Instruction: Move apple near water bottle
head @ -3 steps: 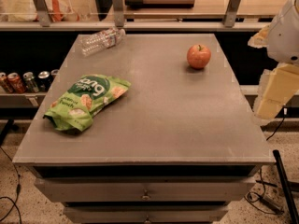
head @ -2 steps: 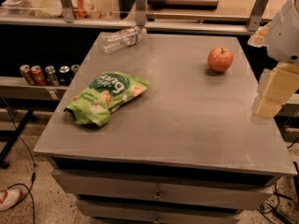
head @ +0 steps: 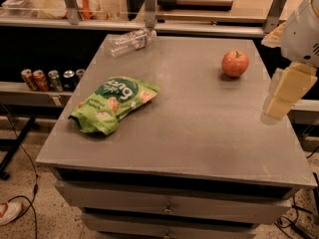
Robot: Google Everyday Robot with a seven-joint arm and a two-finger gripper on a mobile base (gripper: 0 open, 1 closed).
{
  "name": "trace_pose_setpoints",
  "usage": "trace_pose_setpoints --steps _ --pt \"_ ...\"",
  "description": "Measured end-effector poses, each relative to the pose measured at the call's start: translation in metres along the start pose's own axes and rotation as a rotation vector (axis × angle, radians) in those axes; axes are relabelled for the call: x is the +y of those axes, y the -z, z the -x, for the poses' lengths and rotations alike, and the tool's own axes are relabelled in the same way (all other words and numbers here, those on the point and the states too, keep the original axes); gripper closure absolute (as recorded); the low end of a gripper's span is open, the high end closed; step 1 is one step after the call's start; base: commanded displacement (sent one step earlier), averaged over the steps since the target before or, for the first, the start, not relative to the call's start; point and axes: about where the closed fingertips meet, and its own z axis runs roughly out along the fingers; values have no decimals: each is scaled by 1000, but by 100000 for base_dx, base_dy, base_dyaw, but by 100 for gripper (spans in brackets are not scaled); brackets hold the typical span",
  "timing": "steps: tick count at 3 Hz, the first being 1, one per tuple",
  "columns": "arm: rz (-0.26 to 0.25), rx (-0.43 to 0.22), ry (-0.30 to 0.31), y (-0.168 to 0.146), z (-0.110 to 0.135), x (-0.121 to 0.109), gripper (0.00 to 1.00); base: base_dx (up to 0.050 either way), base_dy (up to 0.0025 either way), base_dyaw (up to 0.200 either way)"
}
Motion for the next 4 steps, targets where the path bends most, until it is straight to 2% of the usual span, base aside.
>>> trace_pose_setpoints --steps 2,3,4 --pt "-15 -158 -135 -29 -2 -47 0 0 0 0" --pt "-25 -226 -251 -38 -12 -67 0 0 0 0" --pt "-24 -245 -281 -41 -13 -72 0 0 0 0"
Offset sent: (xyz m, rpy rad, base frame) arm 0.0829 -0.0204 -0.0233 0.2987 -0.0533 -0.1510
